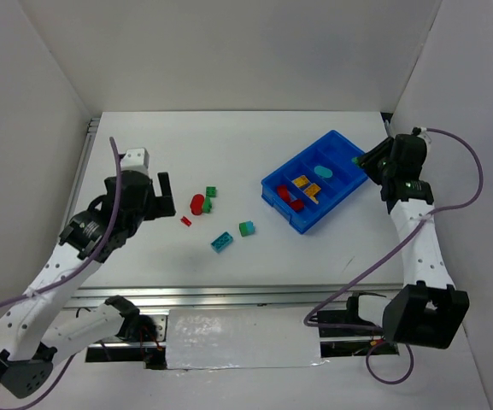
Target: Sort the legos into containers by color
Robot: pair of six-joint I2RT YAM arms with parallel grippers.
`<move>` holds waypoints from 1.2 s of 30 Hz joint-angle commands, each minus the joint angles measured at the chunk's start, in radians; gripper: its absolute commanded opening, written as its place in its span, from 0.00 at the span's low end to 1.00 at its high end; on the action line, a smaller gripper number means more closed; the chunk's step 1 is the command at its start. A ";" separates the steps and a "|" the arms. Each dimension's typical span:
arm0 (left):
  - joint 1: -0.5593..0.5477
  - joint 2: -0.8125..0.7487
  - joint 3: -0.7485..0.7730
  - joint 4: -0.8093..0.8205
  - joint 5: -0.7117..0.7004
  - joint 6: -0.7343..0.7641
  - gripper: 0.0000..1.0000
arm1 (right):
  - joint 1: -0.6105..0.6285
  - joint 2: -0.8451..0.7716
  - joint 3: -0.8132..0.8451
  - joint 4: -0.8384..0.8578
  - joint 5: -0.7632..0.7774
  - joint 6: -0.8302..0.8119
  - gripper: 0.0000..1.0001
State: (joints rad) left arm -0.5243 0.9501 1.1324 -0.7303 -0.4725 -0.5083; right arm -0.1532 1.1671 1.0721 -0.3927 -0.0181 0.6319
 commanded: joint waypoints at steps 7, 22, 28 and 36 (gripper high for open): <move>0.006 -0.157 -0.163 0.035 -0.167 0.004 1.00 | -0.078 0.170 0.083 0.123 -0.023 0.011 0.00; 0.012 -0.146 -0.187 0.066 -0.081 0.040 0.99 | -0.048 0.627 0.446 0.112 0.041 0.037 0.00; 0.015 -0.139 -0.189 0.077 -0.045 0.056 0.99 | -0.037 0.779 0.571 0.061 0.050 0.000 0.07; 0.030 -0.134 -0.191 0.086 -0.009 0.067 0.99 | -0.014 0.761 0.517 0.120 0.040 0.003 0.16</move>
State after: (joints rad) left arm -0.5037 0.8242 0.9424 -0.6857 -0.4961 -0.4679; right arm -0.1856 1.9652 1.5837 -0.3122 0.0113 0.6491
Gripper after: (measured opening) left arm 0.994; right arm 0.436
